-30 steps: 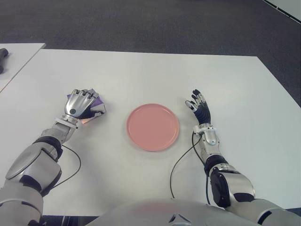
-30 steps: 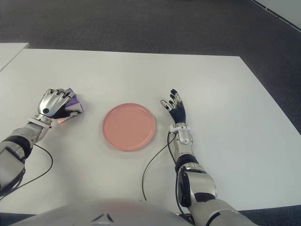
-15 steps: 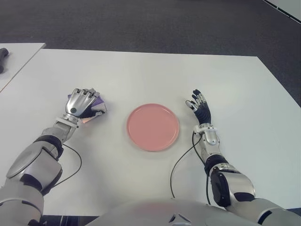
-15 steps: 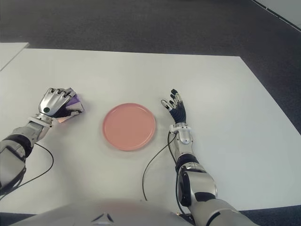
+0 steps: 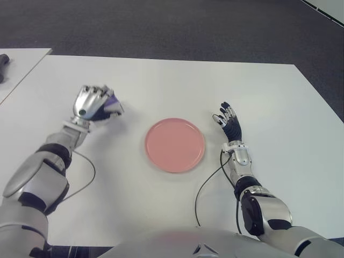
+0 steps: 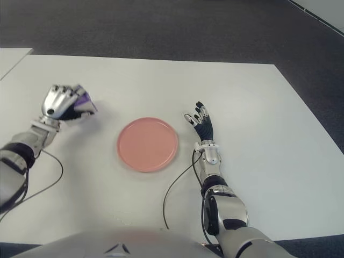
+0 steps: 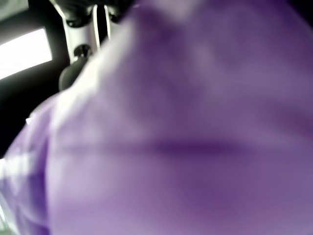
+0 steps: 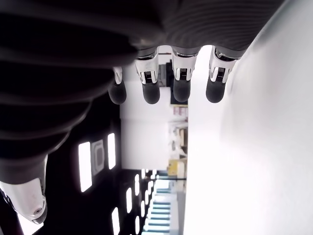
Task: Put the tissue paper into the plate.
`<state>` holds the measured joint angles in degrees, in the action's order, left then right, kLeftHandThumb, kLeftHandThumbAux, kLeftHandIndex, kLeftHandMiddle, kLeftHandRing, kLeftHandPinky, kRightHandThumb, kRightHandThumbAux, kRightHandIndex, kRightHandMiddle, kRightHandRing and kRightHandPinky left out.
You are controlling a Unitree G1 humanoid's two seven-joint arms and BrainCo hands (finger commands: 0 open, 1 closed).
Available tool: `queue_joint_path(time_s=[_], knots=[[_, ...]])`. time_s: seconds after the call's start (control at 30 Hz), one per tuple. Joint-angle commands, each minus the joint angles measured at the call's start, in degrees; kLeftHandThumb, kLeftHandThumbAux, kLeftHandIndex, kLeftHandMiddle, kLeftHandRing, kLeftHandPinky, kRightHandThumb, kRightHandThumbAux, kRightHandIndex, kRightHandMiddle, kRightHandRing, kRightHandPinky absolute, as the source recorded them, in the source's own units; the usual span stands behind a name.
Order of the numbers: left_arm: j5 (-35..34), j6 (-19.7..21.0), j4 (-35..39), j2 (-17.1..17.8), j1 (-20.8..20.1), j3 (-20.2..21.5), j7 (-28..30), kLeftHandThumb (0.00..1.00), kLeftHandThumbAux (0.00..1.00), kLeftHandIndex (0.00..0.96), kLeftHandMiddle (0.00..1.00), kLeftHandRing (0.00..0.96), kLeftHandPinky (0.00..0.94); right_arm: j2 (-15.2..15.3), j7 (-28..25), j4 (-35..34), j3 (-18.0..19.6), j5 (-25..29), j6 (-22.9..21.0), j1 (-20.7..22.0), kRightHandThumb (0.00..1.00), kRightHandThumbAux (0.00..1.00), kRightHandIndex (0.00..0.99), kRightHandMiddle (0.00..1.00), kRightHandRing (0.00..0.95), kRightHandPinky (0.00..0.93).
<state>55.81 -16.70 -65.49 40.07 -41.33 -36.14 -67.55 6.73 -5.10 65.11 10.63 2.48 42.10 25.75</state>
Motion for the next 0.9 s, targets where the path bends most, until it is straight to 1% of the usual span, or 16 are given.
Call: queue_joint_path(time_s=[0.03,0.2,0.47,0.53,0.6,0.73,0.8,0.87,0.9], knots=[[-2.2,-0.5,7.4,2.4,-0.6,3.3,3.0,0.853,0.667,0.399,0.543,0.822,0.785,-0.7,-0.1,3.0,0.4,0.6,-2.9,-2.9,0.048,0.587,0.000,0.000,0.000,0.000],[-3.6,0.1,16.3,3.6,1.2,6.8,6.3,0.853,0.667,0.399,0.543,0.819,0.795,-0.7,-0.1,3.2,0.5,0.6,-3.0,-2.8,0.048,0.587,0.000,0.000,0.000,0.000],[-7.3,-1.4,30.8,4.3,5.8,12.9,13.5,0.853,0.667,0.400,0.543,0.821,0.807,-0.6,-0.2,3.3,0.6,0.5,-3.1,-2.6,0.048,0.587,0.000,0.000,0.000,0.000],[-7.6,-1.2,34.9,3.8,6.8,14.0,15.5,0.853,0.667,0.400,0.542,0.823,0.809,-0.6,-0.2,3.4,0.6,0.5,-3.1,-2.6,0.048,0.587,0.000,0.000,0.000,0.000],[-7.6,-1.0,36.9,3.5,7.6,15.0,16.8,0.853,0.667,0.399,0.541,0.824,0.809,-0.6,-0.2,3.4,0.7,0.5,-3.1,-2.5,0.048,0.587,0.000,0.000,0.000,0.000],[-7.4,-1.3,39.7,1.2,8.0,15.5,18.9,0.853,0.667,0.399,0.540,0.826,0.805,-0.6,-0.2,3.5,0.8,0.4,-3.1,-2.5,0.048,0.587,0.000,0.000,0.000,0.000],[-6.7,-1.2,41.6,-0.7,8.2,15.0,20.0,0.853,0.667,0.399,0.539,0.826,0.803,-0.6,-0.3,3.6,0.9,0.4,-3.1,-2.4,0.048,0.587,0.000,0.000,0.000,0.000],[-6.3,-1.2,42.6,-1.6,8.4,14.9,20.7,0.854,0.667,0.399,0.539,0.826,0.802,-0.5,-0.3,3.6,0.9,0.4,-3.1,-2.4,0.048,0.587,0.000,0.000,0.000,0.000],[-6.4,-1.8,43.2,-1.8,8.6,15.0,21.2,0.854,0.667,0.399,0.539,0.826,0.802,-0.6,-0.3,3.6,0.9,0.4,-3.1,-2.4,0.048,0.587,0.000,0.000,0.000,0.000]])
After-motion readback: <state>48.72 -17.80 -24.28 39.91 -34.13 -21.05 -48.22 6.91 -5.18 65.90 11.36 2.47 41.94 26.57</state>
